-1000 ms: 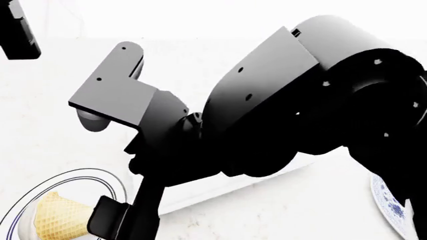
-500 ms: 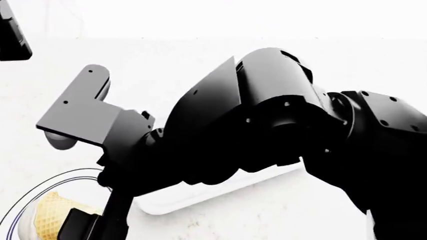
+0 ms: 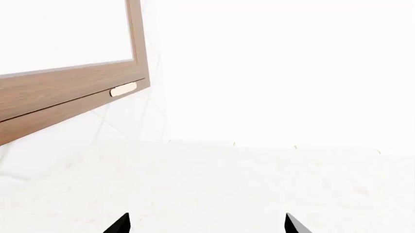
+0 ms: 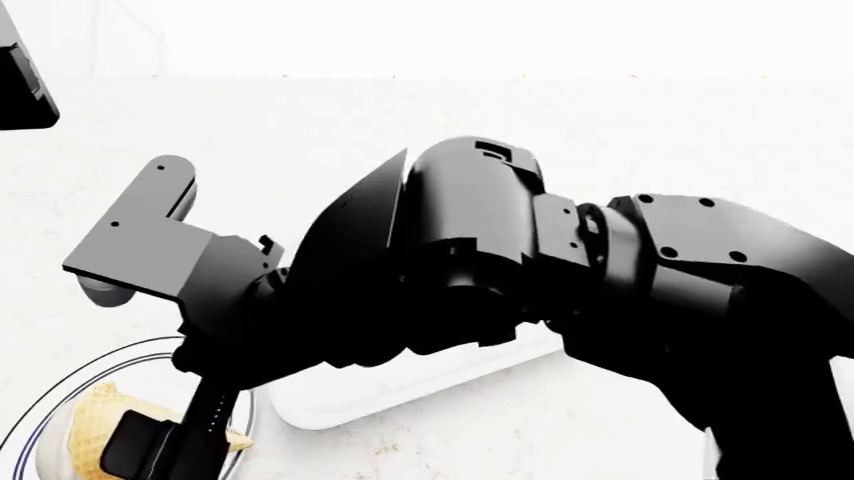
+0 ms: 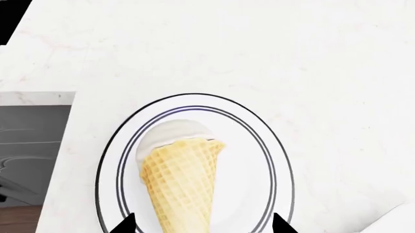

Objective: Move the dessert items from the plate to the tray.

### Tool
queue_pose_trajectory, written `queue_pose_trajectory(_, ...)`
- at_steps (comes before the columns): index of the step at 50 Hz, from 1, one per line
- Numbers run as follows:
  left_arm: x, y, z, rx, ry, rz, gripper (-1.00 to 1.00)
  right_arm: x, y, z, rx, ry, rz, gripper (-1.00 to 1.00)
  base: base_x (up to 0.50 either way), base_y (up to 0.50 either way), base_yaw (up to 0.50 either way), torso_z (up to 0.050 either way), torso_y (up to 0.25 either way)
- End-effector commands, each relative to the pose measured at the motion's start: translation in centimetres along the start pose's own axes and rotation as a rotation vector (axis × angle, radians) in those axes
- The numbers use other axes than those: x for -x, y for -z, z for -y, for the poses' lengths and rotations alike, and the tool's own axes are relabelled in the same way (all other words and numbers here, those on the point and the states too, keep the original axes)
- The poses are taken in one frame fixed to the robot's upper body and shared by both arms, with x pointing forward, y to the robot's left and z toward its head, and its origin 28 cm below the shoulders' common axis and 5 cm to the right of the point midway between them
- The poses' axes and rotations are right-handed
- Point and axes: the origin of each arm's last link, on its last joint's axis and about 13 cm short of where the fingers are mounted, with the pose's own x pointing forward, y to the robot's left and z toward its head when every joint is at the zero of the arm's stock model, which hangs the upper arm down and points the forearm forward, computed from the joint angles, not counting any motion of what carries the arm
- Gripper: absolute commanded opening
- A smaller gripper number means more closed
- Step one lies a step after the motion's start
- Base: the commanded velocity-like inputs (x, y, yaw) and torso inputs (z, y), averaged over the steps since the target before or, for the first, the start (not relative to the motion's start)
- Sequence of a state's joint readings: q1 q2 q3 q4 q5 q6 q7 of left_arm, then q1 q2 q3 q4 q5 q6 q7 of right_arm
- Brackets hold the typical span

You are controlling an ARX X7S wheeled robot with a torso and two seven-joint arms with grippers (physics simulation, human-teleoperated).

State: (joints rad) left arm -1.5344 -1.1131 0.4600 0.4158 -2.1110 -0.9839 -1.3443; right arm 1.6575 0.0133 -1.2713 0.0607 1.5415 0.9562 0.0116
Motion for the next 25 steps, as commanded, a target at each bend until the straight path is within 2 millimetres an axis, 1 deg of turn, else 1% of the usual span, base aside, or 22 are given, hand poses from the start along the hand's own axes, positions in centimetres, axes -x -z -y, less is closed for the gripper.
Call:
queue_pose_trajectory(1,0.1,-0.2,0.0,0.001,0.004,0.006,1.00,-1.1,0.1,0.0,-0.003,-0.020,-0.006,1.00,0.00,0.00,0.00,0.000,0.000)
queue_pose_trajectory(14,0.0,-0.5,0.3,-0.004,0.016,0.012,1.00,-1.6,0.7,-0.3,0.012,-0.044,-0.012,1.00,0.00,0.00,0.00,0.000,0.000)
queue_pose_trajectory(21,0.1,-0.3,0.2,0.003,0.013,0.013,1.00,-1.8,1.0,0.2,0.016,-0.027,-0.015,1.00,0.00,0.00,0.00,0.000,0.000)
queue_pose_trajectory(25,0.2,-0.3,0.1,0.005,0.011,0.014,1.00,-2.0,1.2,0.2,0.023,-0.029,-0.021,1.00,0.00,0.00,0.00,0.000,0.000)
